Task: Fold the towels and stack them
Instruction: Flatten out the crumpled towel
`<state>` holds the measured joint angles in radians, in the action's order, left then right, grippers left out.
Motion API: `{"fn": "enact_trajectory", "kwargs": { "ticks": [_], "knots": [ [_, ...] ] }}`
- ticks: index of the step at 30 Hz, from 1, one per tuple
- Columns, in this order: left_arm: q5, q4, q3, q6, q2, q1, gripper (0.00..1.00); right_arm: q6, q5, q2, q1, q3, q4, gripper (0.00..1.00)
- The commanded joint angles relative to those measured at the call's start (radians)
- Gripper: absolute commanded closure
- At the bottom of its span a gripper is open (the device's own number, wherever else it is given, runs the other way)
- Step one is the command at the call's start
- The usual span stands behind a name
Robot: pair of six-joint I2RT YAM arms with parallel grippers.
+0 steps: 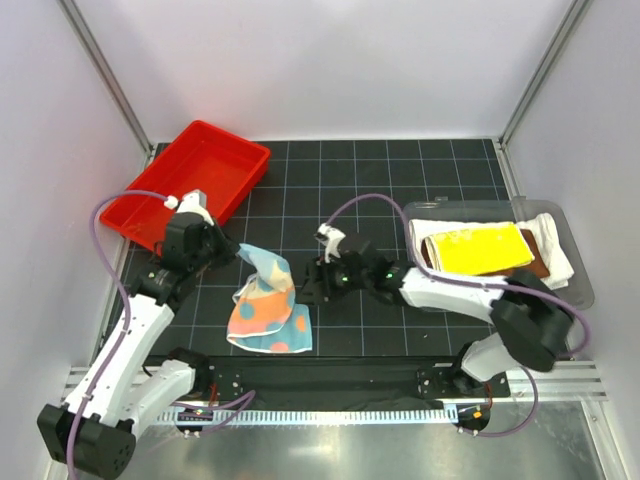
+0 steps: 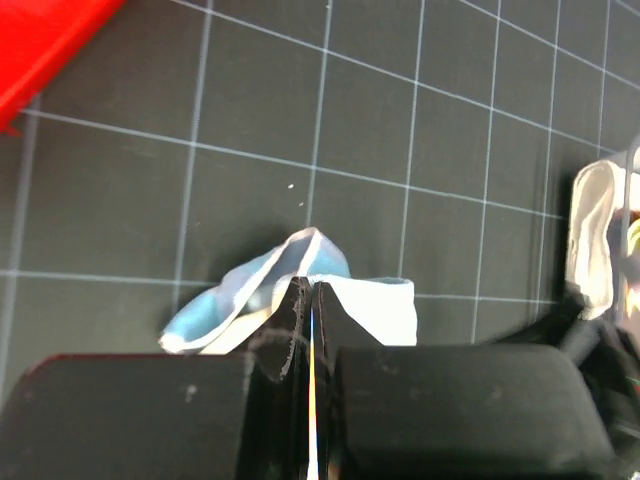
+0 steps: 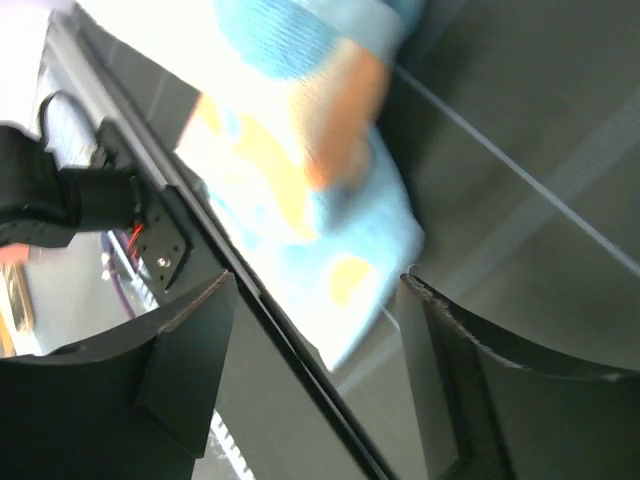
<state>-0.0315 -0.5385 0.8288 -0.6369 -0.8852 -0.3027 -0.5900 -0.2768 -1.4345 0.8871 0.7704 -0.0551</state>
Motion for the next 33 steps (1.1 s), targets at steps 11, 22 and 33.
{"fn": "enact_trajectory", "kwargs": {
  "ticks": [11, 22, 33],
  "knots": [
    [-0.196, -0.189, 0.131, 0.134, 0.029, 0.017, 1.0, 0.068, 0.041, -0.308, 0.046, 0.214, -0.287, 0.72],
    [0.088, 0.002, 0.052, -0.053, -0.118, -0.085, 1.0, 0.31, 0.498, 0.025, 0.049, 0.4, 0.665, 0.94],
    [-0.303, -0.17, 0.013, 0.054, -0.191, -0.084, 1.0, 0.194, 0.226, -0.113, 0.136, 0.286, 0.406, 0.46]
  ]
}}
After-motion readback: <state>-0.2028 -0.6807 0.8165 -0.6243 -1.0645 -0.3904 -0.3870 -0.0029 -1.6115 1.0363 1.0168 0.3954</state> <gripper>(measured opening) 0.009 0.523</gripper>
